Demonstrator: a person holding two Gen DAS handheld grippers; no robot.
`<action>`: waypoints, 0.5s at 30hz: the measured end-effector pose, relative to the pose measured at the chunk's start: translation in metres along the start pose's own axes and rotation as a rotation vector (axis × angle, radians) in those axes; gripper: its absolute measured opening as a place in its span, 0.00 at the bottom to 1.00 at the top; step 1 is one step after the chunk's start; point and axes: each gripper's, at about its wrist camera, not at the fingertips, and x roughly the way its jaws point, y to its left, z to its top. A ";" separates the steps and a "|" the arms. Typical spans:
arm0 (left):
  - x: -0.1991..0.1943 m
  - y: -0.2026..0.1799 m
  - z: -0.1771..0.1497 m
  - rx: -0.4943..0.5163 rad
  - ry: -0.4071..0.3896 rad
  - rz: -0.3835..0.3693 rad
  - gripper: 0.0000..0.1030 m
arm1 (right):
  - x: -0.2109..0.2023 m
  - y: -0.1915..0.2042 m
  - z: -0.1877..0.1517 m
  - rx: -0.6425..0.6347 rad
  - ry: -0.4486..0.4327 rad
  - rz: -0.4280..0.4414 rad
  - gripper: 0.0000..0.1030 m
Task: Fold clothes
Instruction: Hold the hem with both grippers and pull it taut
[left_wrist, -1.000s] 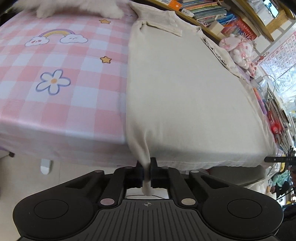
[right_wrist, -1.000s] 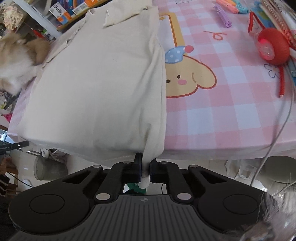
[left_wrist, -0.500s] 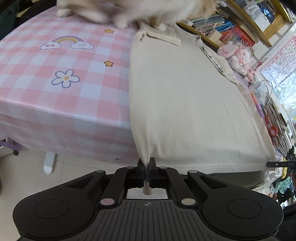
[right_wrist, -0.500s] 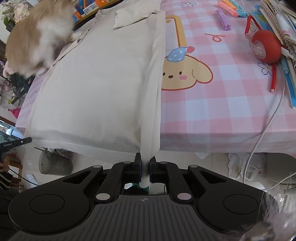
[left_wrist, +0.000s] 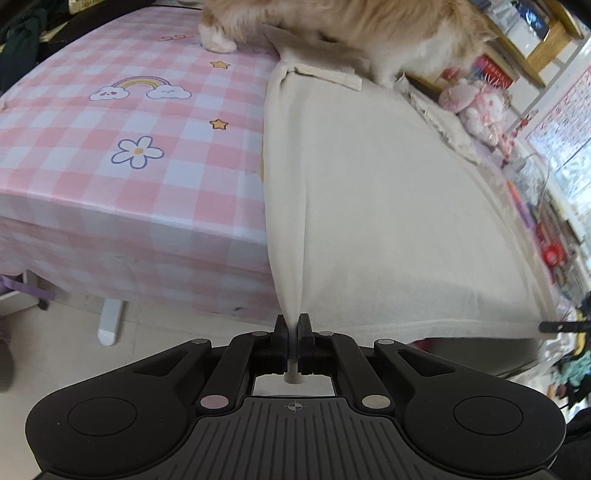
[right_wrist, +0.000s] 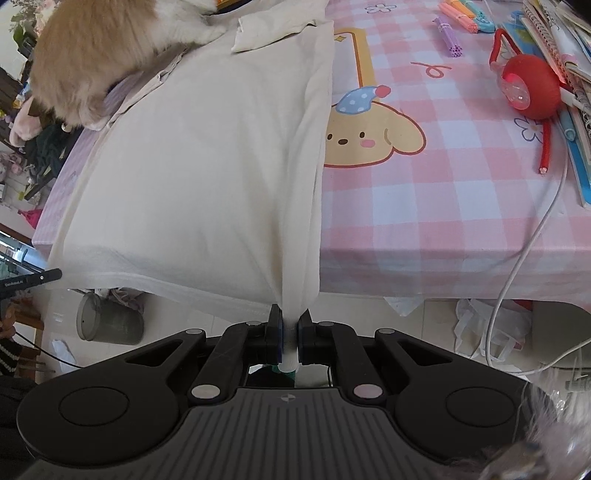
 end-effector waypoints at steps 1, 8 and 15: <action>0.000 0.000 0.000 0.001 0.002 0.007 0.02 | 0.000 0.000 0.000 0.003 0.000 0.000 0.07; 0.003 -0.003 0.003 0.016 0.024 0.024 0.02 | 0.004 0.002 0.002 0.021 0.001 0.004 0.07; 0.001 -0.005 0.001 0.024 0.026 0.050 0.02 | 0.003 0.003 0.002 0.028 0.000 0.011 0.07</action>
